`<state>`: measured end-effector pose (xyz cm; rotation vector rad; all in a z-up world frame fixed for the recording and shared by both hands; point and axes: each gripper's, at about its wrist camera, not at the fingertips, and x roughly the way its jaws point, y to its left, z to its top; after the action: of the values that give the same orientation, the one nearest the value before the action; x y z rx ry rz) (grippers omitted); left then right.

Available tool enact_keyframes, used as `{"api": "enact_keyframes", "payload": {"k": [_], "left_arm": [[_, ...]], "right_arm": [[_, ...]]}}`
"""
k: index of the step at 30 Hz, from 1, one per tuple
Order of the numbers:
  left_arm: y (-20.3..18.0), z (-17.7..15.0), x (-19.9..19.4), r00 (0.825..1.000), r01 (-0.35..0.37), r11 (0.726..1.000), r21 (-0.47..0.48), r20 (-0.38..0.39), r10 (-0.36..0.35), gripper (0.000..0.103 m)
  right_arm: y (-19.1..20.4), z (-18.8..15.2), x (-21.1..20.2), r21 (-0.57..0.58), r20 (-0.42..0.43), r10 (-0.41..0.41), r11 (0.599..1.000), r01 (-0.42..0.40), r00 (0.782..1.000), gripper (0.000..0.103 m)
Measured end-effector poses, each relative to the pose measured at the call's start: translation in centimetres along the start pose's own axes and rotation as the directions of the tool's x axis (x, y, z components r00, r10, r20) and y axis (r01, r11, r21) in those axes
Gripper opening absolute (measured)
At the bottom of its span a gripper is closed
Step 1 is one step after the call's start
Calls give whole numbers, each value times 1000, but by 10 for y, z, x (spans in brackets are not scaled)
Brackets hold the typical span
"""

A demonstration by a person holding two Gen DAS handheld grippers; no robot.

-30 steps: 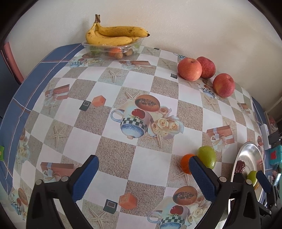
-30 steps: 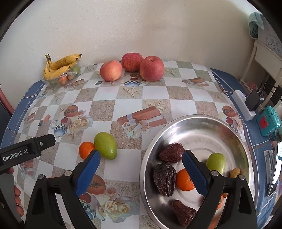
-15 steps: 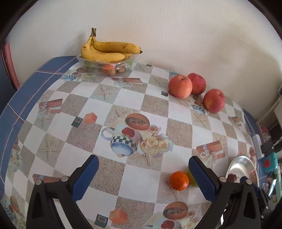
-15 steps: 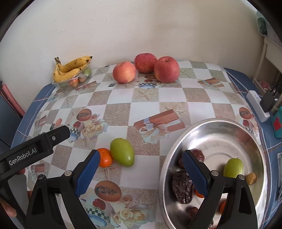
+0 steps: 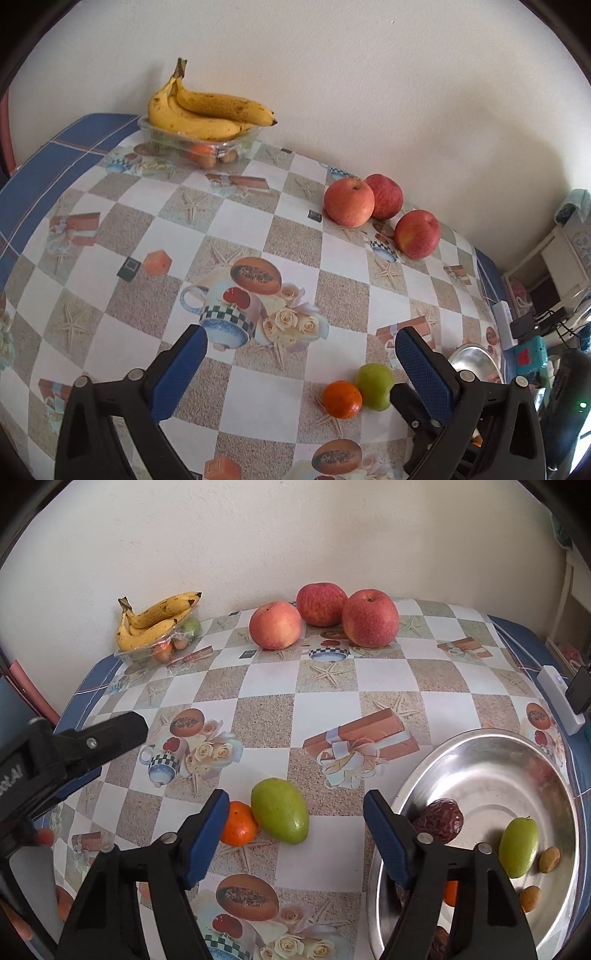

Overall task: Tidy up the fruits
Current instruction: 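Grasp the tangerine with the left tool while the right tool grasps the green fruit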

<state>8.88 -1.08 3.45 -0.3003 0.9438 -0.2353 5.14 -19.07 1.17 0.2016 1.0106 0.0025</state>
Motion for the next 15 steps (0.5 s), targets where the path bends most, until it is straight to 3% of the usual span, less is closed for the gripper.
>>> {"api": "enact_keyframes", "payload": {"k": [2, 5, 9, 15], "left_arm": [[-3, 2, 0, 1000, 3, 1000, 21, 5, -3, 103], [-9, 0, 4, 1000, 10, 998, 57, -16, -9, 103], [-15, -8, 20, 997, -1, 996, 88, -71, 7, 102], [-13, -19, 41, 989, 1, 999, 54, -146, 7, 96]], "right_arm": [[0, 1, 4, 8, -7, 11, 1000, -11, 1000, 72], [3, 1, 11, 8, -19, 19, 1000, -19, 1000, 58], [5, 1, 21, 10, -38, 18, 1000, -18, 999, 57], [4, -1, 35, 12, -70, 20, 1000, -19, 997, 55]]}}
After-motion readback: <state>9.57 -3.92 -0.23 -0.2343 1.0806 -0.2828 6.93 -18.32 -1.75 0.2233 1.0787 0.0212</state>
